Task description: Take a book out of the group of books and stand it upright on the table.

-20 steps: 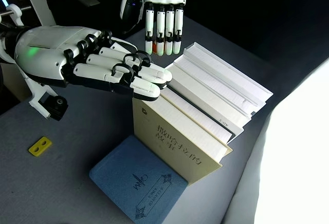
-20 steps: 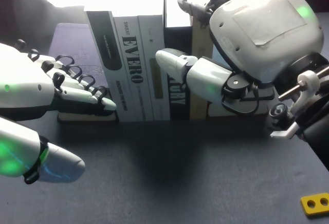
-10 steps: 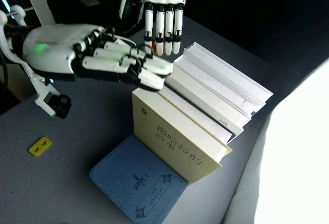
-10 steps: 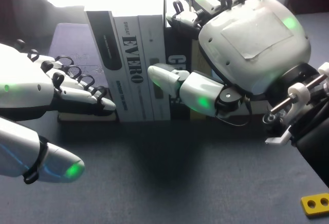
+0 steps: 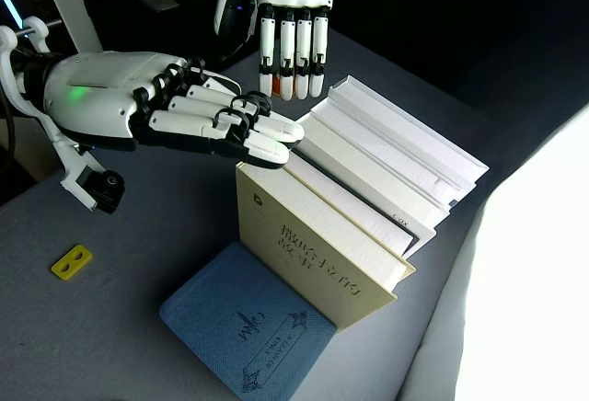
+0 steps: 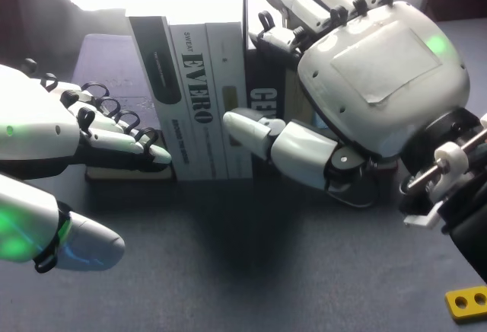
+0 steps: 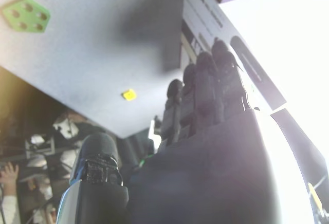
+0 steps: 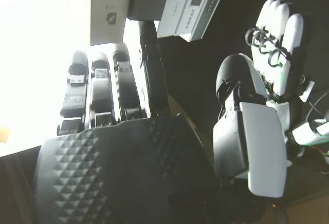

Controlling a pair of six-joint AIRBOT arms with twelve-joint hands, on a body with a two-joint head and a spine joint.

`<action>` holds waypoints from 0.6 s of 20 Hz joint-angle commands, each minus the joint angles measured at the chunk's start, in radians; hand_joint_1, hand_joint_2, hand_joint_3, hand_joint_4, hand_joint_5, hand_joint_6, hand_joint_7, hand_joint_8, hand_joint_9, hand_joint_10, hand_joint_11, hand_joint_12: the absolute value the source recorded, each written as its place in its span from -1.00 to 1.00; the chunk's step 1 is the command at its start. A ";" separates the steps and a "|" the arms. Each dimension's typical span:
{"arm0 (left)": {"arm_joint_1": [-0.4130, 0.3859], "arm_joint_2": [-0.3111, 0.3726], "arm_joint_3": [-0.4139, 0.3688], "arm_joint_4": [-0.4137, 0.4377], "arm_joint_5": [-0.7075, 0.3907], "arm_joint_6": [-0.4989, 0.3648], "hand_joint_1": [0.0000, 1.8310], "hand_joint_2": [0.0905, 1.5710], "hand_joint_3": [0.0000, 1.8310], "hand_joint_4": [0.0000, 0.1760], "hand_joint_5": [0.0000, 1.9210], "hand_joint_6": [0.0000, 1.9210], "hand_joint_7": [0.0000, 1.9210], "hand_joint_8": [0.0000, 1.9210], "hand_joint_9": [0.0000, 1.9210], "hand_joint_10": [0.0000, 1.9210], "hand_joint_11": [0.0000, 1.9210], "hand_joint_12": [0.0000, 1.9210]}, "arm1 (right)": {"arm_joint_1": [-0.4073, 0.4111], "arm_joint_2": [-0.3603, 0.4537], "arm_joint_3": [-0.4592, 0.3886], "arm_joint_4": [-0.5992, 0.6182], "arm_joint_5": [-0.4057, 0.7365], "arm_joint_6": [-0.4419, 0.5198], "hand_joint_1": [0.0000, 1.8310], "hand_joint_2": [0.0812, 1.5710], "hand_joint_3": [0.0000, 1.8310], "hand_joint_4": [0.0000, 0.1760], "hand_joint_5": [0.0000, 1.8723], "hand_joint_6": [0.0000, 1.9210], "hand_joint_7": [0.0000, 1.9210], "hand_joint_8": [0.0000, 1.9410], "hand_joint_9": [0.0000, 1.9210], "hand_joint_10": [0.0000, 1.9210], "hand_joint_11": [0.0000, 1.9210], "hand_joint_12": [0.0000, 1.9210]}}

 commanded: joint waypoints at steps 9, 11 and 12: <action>-0.016 0.000 0.000 0.008 0.080 0.000 -1.00 0.60 -1.00 -0.44 -0.88 -1.00 -0.87 -1.00 -0.87 -1.00 -1.00 -0.63 | -0.040 0.056 -0.087 -0.068 0.061 -0.082 -1.00 0.47 -1.00 -1.00 -0.26 -1.00 -0.78 -0.99 -0.94 -0.99 -1.00 -0.78; -0.016 -0.001 0.004 0.008 0.080 0.000 -1.00 0.59 -1.00 -0.36 -0.89 -1.00 -0.87 -1.00 -0.87 -1.00 -1.00 -0.61 | -0.050 0.067 -0.104 -0.068 0.048 -0.096 -1.00 0.48 -1.00 -1.00 -0.28 -1.00 -0.78 -1.00 -0.93 -0.99 -1.00 -0.76; -0.016 -0.001 0.005 0.008 0.080 0.000 -1.00 0.60 -1.00 -0.41 -0.88 -1.00 -0.87 -1.00 -0.87 -1.00 -1.00 -0.63 | -0.057 0.074 -0.113 -0.067 0.039 -0.103 -1.00 0.48 -1.00 -1.00 -0.28 -1.00 -0.78 -1.00 -0.93 -1.00 -1.00 -0.77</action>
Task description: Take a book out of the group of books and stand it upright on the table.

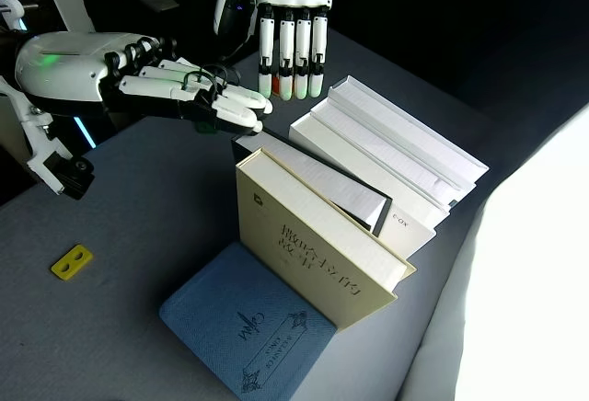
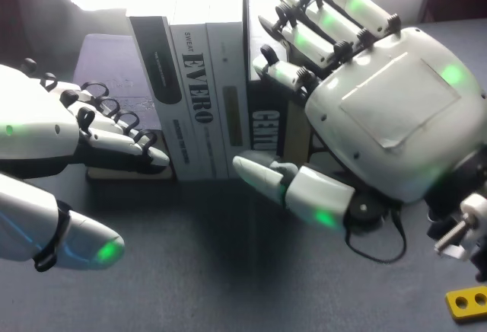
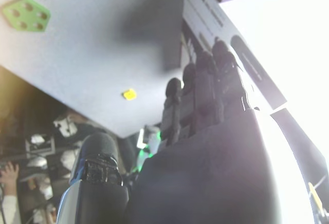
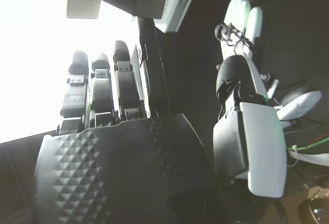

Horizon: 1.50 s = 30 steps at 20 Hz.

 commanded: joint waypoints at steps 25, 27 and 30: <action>-0.015 -0.006 0.008 0.008 0.080 0.000 -1.00 0.60 -1.00 -0.35 -0.92 -1.00 -0.88 -1.00 -0.88 -1.00 -1.00 -0.62 | -0.141 0.081 -0.106 0.043 -0.080 -0.194 -1.00 0.48 -1.00 -1.00 -0.27 -1.00 -0.83 -1.00 -0.94 -1.00 -1.00 -0.68; -0.015 -0.006 0.008 0.008 0.080 0.000 -1.00 0.60 -1.00 -0.40 -0.92 -1.00 -0.89 -1.00 -0.88 -1.00 -1.00 -0.65 | -0.160 0.081 -0.106 0.043 -0.096 -0.194 -1.00 0.49 -1.00 -1.00 -0.28 -1.00 -0.81 -1.00 -0.94 -0.99 -1.00 -0.69; -0.015 -0.006 0.008 0.008 0.080 0.000 -1.00 0.60 -1.00 -0.42 -0.92 -1.00 -0.88 -1.00 -0.88 -1.00 -1.00 -0.64 | -0.184 0.080 -0.106 0.043 -0.120 -0.191 -1.00 0.49 -1.00 -1.00 -0.30 -1.00 -0.83 -1.00 -0.96 -1.00 -1.00 -0.85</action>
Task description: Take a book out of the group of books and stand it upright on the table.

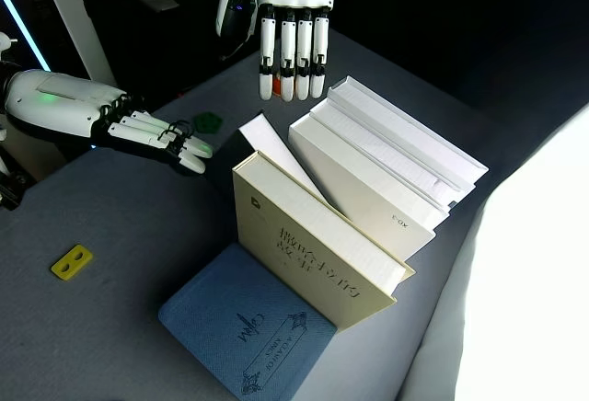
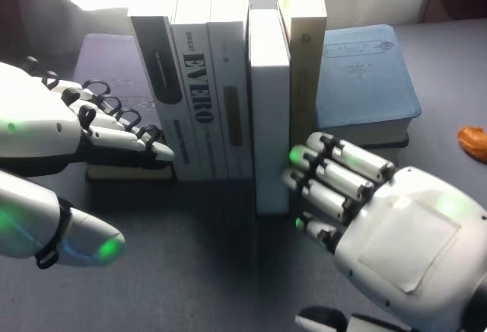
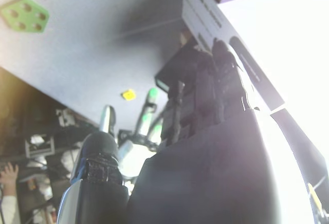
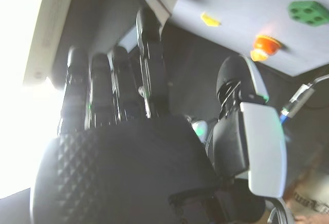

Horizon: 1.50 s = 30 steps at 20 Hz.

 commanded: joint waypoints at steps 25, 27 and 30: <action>-0.015 0.000 0.004 0.008 0.080 0.001 -0.94 0.64 -1.00 -1.00 -0.26 -0.38 -0.39 0.24 -0.55 0.53 -0.84 0.93 | 0.100 0.313 -0.097 -0.063 -0.051 0.147 -0.91 0.49 -1.00 -1.00 -0.03 -0.95 0.00 -0.73 -0.42 0.19 -0.73 0.75; -0.013 0.001 0.009 0.008 0.080 0.001 -0.94 0.65 -1.00 -1.00 -0.36 0.02 -0.38 0.43 -0.52 0.61 -0.80 1.00 | 0.111 0.349 -0.097 -0.063 -0.072 0.162 -0.89 0.49 -1.00 -1.00 0.02 -0.93 -0.12 -0.38 -0.43 0.27 -0.72 0.80; -0.009 0.000 0.034 0.008 0.080 0.001 -1.00 0.68 -1.00 -1.00 -0.17 0.68 -0.07 0.81 -0.23 0.98 -0.55 1.00 | 0.176 0.434 -0.097 -0.079 -0.169 0.236 -0.92 0.51 -1.00 -1.00 -0.16 0.18 -0.10 0.15 -0.36 0.53 -0.70 0.94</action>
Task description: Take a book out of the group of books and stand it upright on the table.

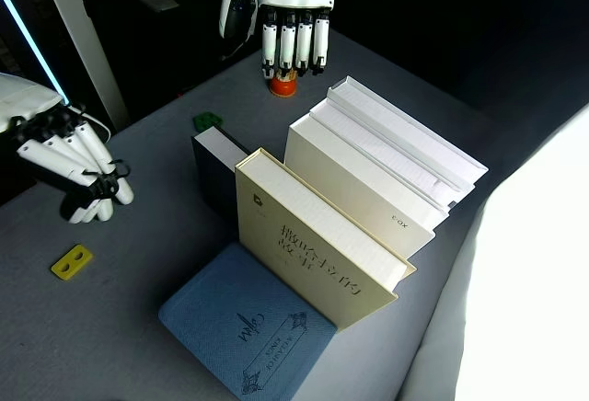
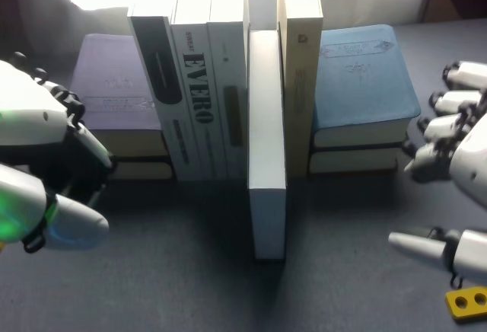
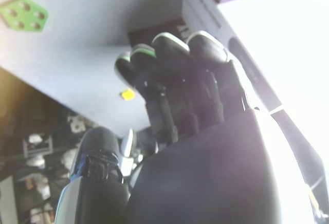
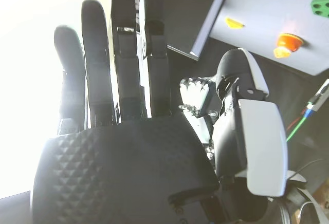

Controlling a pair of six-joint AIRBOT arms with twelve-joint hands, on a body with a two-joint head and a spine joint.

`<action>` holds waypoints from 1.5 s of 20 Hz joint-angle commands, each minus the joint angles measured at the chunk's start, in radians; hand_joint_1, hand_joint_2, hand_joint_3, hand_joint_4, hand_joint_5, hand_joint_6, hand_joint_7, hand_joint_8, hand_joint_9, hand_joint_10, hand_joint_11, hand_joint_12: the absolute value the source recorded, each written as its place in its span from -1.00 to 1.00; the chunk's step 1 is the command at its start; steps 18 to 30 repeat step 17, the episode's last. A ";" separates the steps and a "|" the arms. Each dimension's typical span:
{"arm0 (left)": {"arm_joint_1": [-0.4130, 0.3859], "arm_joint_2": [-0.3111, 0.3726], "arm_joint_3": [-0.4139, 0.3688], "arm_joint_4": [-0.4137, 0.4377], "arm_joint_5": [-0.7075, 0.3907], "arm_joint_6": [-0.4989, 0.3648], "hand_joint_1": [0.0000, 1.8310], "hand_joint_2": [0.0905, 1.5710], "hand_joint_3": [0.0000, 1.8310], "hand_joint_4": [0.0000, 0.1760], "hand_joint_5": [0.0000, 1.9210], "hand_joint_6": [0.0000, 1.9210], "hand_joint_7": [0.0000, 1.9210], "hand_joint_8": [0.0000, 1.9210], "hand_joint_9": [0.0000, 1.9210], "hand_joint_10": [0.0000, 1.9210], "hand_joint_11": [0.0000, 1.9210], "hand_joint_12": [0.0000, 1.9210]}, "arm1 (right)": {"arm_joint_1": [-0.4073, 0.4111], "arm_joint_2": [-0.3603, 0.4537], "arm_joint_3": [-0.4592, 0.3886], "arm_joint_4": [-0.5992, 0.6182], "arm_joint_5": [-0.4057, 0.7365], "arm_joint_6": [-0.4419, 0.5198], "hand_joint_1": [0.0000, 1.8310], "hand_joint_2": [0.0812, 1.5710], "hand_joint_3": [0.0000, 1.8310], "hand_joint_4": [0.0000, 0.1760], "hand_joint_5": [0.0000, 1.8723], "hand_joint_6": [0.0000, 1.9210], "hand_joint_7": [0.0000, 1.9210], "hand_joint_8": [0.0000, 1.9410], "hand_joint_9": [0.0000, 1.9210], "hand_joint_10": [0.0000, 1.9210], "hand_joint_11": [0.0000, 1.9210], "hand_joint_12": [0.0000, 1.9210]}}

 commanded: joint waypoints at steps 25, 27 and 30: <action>-0.006 -0.003 0.015 0.008 0.076 0.001 -0.76 0.89 -1.00 -1.00 0.01 0.97 0.19 1.00 0.19 1.00 0.12 1.00 | 0.231 0.047 0.132 -0.185 -0.142 0.303 -1.00 0.55 -1.00 -1.00 0.11 0.92 0.23 0.89 0.12 1.00 -0.17 1.00; -0.006 -0.003 0.015 0.008 0.076 0.001 -0.76 0.89 -1.00 -1.00 0.01 0.97 0.19 1.00 0.19 1.00 0.12 1.00 | 0.231 0.047 0.132 -0.185 -0.142 0.303 -1.00 0.55 -1.00 -1.00 0.11 0.92 0.23 0.89 0.12 1.00 -0.17 1.00; -0.006 -0.003 0.015 0.008 0.076 0.001 -0.76 0.89 -1.00 -1.00 0.01 0.97 0.19 1.00 0.19 1.00 0.12 1.00 | 0.231 0.047 0.132 -0.185 -0.142 0.303 -1.00 0.55 -1.00 -1.00 0.11 0.92 0.23 0.89 0.12 1.00 -0.17 1.00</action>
